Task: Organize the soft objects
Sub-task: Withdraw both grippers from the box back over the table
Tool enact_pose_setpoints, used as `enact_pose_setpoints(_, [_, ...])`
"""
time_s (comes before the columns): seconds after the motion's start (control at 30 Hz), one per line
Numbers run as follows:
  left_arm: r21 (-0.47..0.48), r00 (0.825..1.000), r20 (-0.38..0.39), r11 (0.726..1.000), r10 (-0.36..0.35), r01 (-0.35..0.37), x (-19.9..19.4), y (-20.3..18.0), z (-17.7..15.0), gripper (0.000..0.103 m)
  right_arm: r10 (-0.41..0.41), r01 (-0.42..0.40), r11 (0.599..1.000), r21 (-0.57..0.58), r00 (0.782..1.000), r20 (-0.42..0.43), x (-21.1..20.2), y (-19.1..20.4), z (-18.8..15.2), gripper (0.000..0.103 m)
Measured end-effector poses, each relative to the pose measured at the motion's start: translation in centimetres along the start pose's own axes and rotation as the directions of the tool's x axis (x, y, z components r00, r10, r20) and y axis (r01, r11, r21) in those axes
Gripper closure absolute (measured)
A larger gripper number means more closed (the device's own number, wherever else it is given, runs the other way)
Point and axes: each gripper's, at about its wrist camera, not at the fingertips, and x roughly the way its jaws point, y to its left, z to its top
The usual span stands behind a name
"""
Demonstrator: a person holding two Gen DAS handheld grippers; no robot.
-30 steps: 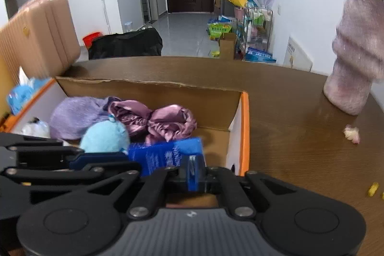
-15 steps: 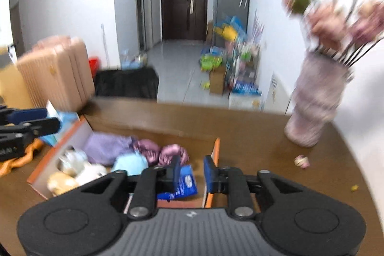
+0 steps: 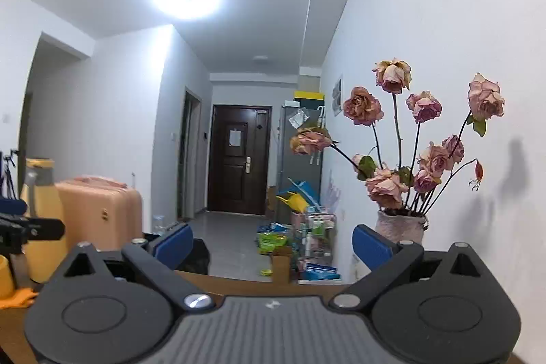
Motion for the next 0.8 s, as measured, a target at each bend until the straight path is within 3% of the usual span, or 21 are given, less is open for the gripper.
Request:
enact_pose_setpoints(0.3, [0.012,0.999,0.045,1.000,-0.014,0.014,-3.9,0.6,-0.6,0.001,0.004,-0.004,1.000,-0.012,0.999,0.037,-3.6,2.0,1.0,0.002])
enact_pose_setpoints(0.43, [0.001,0.998,0.058,1.000,-0.002,0.002,-6.4,1.4,-2.3,0.000,0.004,-0.004,1.000,0.005,1.000,0.026,-5.2,2.4,0.2,0.002])
enact_pose_setpoints(0.7, [0.009,0.999,0.053,1.000,0.006,-0.007,-14.3,4.2,-10.2,0.000,0.055,-0.049,0.996,0.070,0.995,-0.078,-12.8,4.5,-6.9,0.002])
enact_pose_setpoints(0.8, [0.005,0.999,0.014,0.999,0.038,-0.038,-15.8,5.3,-13.2,0.000,0.081,-0.074,0.994,0.079,0.993,-0.089,-15.4,6.1,-10.2,0.002])
